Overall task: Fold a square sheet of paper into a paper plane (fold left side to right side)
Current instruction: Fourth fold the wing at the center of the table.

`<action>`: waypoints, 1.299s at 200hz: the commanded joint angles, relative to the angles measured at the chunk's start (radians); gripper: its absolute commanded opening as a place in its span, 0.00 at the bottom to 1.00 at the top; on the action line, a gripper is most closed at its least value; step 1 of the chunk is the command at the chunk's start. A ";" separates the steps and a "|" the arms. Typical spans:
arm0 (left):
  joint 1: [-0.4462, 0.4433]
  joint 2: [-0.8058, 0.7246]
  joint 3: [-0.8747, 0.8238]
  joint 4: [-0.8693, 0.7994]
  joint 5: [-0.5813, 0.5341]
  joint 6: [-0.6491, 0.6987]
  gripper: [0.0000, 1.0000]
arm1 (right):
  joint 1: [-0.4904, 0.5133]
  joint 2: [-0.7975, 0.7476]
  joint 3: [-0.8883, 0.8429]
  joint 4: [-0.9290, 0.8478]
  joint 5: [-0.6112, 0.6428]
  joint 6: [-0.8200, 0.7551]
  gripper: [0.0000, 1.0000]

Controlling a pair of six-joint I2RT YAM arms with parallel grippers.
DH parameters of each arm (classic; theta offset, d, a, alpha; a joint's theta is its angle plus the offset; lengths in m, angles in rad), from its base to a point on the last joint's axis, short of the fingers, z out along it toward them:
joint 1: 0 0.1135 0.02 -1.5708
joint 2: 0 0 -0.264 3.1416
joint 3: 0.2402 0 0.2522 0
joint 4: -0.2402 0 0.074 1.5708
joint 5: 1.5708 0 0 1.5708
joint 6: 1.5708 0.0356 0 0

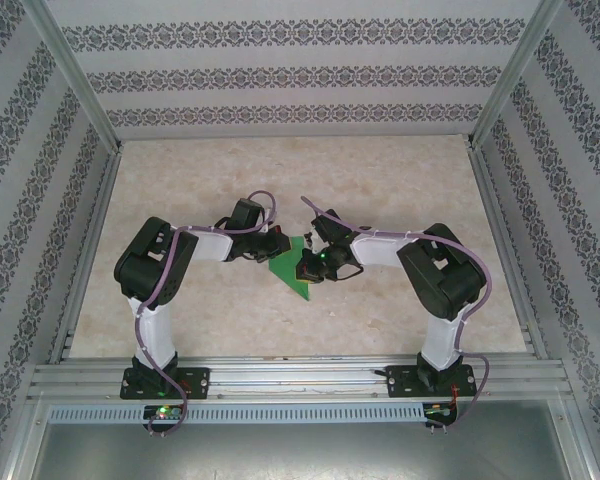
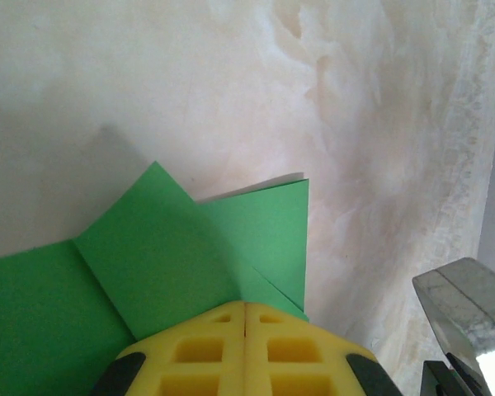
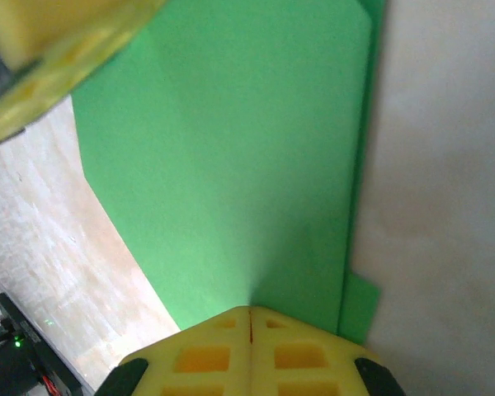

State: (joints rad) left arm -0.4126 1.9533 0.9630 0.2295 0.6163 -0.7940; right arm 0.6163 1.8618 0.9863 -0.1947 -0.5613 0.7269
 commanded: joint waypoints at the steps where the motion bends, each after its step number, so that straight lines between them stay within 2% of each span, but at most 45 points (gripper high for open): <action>1: 0.003 0.025 -0.027 -0.099 -0.081 0.005 0.00 | 0.020 -0.019 -0.035 -0.145 0.003 -0.021 0.00; 73: 0.003 0.022 -0.026 -0.085 -0.069 0.008 0.00 | 0.005 -0.093 0.008 -0.070 -0.032 -0.009 0.00; 139: 0.003 0.022 -0.027 -0.087 -0.068 0.006 0.00 | 0.017 -0.016 -0.008 -0.028 -0.050 -0.005 0.00; 260: 0.003 0.030 -0.021 -0.109 -0.085 0.000 0.00 | 0.039 -0.019 -0.069 -0.164 -0.043 -0.041 0.00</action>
State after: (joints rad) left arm -0.4122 1.9533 0.9634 0.2287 0.6170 -0.7940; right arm 0.6331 1.8484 0.9665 -0.2344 -0.5957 0.7071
